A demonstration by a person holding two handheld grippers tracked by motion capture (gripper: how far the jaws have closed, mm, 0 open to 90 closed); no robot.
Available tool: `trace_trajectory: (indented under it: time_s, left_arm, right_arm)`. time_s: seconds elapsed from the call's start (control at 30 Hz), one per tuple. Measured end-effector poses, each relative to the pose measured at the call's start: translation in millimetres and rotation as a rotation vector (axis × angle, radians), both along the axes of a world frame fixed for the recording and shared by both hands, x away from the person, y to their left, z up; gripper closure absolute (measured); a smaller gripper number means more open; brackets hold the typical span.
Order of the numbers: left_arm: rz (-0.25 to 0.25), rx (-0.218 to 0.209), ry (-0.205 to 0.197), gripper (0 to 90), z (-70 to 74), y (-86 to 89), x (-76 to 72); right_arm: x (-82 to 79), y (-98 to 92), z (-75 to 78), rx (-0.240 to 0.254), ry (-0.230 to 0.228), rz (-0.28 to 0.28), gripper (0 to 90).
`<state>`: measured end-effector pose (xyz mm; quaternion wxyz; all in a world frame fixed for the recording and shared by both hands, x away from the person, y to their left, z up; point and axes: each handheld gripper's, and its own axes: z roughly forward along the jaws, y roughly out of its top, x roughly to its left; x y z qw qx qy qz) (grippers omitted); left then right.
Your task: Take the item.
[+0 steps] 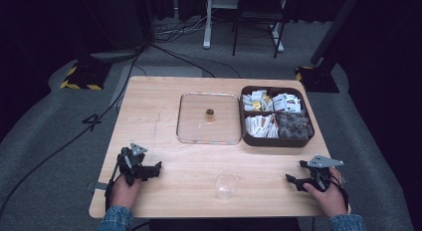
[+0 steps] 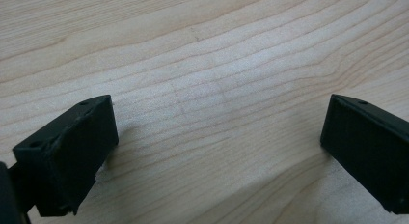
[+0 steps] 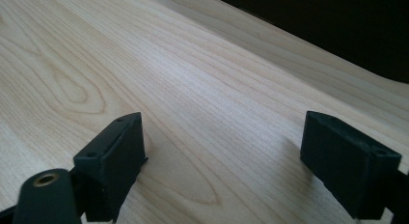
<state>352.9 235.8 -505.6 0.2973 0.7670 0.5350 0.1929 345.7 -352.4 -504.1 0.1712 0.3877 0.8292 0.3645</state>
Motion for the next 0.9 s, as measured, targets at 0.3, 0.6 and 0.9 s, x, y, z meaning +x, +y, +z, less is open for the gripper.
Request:
trace_trajectory:
  time_s: [0.3,0.6,0.9]
  left_arm:
    - [0.01,0.0,-0.003,0.0,-0.1,-1.2,1.2]
    - [0.014,-0.002,-0.001,0.0,-0.2,-1.9,1.2]
    - [0.016,-0.002,-0.002,0.0,-0.1,-2.1,1.1]
  right_arm:
    - [-0.1,0.1,0.0,0.0,0.0,0.0,15.7]
    - [0.0,0.1,0.0,0.0,0.0,0.001,15.7]
    - [0.0,0.1,0.0,0.0,0.001,0.0,15.7]
